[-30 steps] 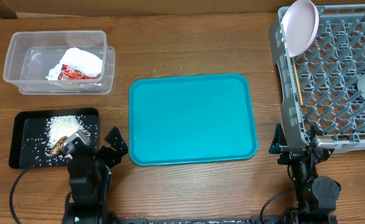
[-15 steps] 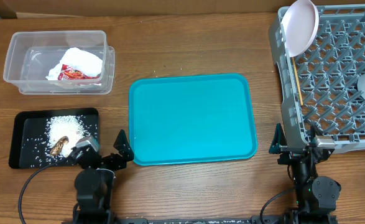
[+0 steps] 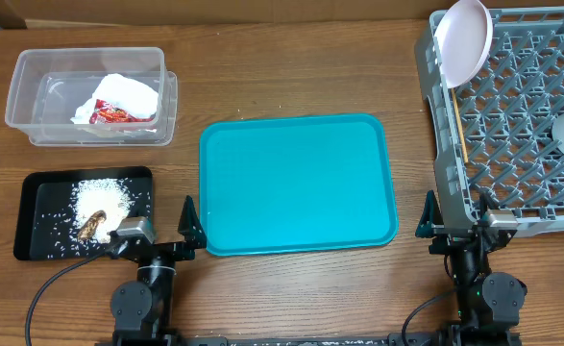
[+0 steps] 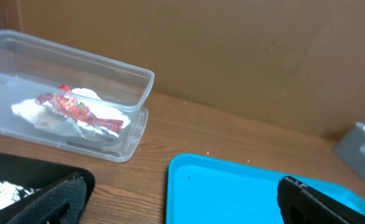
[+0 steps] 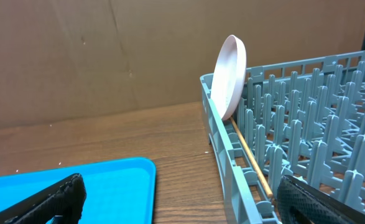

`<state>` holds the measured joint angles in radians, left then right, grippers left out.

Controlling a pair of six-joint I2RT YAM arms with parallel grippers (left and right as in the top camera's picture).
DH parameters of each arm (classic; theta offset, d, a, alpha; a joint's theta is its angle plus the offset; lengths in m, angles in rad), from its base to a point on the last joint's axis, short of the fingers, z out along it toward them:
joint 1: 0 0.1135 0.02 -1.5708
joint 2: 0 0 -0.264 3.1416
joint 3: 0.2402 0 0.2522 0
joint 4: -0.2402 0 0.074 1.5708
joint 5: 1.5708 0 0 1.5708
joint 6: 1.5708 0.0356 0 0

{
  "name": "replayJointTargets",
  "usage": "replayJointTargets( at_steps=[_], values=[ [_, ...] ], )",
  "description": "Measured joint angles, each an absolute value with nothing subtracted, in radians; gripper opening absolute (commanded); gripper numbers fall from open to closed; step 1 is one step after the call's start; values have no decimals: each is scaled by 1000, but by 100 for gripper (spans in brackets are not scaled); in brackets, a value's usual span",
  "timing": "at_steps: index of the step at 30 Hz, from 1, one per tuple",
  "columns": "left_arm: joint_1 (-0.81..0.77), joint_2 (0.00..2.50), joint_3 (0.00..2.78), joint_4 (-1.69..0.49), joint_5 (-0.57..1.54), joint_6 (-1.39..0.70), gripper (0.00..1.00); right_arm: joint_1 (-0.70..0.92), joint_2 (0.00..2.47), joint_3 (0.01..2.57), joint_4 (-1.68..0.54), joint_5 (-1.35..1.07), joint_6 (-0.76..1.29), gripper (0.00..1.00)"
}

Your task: Sort waste into correct bins and load items into the dishwasher

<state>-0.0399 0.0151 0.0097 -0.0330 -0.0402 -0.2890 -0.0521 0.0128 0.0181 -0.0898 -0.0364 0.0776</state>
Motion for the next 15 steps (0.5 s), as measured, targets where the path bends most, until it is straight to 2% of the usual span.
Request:
replayJointTargets(
  at_steps=[15],
  values=[
    [-39, 14, 9, -78, -18, -38, 100, -52, 13, 18, -90, -36, 78, 100]
  ],
)
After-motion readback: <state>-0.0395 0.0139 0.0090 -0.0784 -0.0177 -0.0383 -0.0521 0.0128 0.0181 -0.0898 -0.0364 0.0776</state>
